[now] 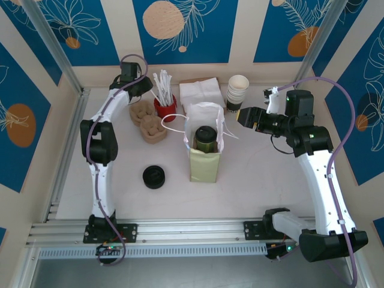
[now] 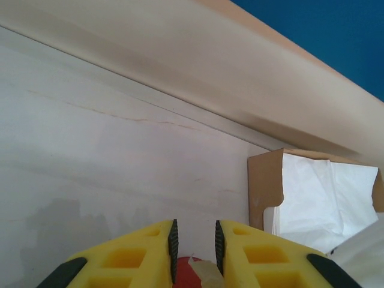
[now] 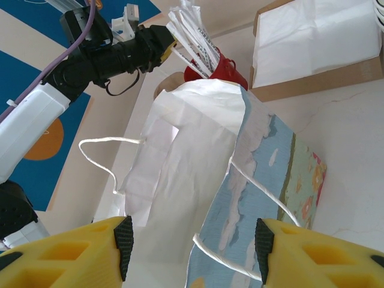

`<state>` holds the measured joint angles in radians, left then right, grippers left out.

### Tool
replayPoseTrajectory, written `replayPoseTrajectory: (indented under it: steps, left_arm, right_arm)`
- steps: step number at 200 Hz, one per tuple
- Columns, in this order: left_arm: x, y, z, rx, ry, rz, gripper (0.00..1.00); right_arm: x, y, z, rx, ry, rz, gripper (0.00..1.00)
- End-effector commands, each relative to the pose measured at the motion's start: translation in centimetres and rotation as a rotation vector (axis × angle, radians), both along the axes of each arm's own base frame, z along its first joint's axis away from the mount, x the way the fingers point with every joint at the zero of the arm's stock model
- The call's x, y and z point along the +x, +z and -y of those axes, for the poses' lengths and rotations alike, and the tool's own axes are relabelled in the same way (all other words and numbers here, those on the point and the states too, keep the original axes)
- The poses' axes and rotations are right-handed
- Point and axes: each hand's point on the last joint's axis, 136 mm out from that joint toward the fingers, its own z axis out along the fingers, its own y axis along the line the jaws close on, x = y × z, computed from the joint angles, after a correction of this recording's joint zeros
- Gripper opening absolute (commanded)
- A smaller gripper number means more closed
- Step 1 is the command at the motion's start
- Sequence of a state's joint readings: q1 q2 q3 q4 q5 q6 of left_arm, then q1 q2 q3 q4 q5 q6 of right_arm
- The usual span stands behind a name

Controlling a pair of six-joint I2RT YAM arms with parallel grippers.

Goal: Pack the takeout coffee

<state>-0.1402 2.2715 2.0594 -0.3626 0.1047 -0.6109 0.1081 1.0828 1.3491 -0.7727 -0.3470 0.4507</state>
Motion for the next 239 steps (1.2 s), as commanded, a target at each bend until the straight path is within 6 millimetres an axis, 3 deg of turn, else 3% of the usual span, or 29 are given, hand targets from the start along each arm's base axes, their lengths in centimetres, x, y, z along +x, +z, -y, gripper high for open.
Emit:
replayPoseTrajectory:
  steps: [1, 70, 136, 197, 239]
  left_arm:
    - [-0.7, 3.0, -0.1, -0.030, -0.009, 0.050, 0.22]
    - [-1.6, 5.6, 0.4, -0.065, -0.031, 0.096, 0.12]
    - [-3.6, 11.8, 0.7, -0.040, -0.064, 0.198, 0.05]
    - [-7.7, 19.1, 1.2, 0.040, -0.125, 0.307, 0.03]
    - [-12.9, 26.8, 2.6, 0.091, -0.196, 0.439, 0.02]
  right_arm:
    - [-0.5, 0.5, 0.0, 0.006, 0.013, 0.014, 0.59]
    - [-0.6, 0.4, -0.1, 0.012, 0.016, 0.009, 0.59]
    - [-0.8, 0.6, 0.0, 0.004, 0.015, 0.023, 0.59]
    - [-0.7, 0.8, 0.0, 0.000, 0.014, 0.034, 0.59]
    - [-0.6, 1.2, 0.2, -0.011, 0.011, 0.055, 0.59]
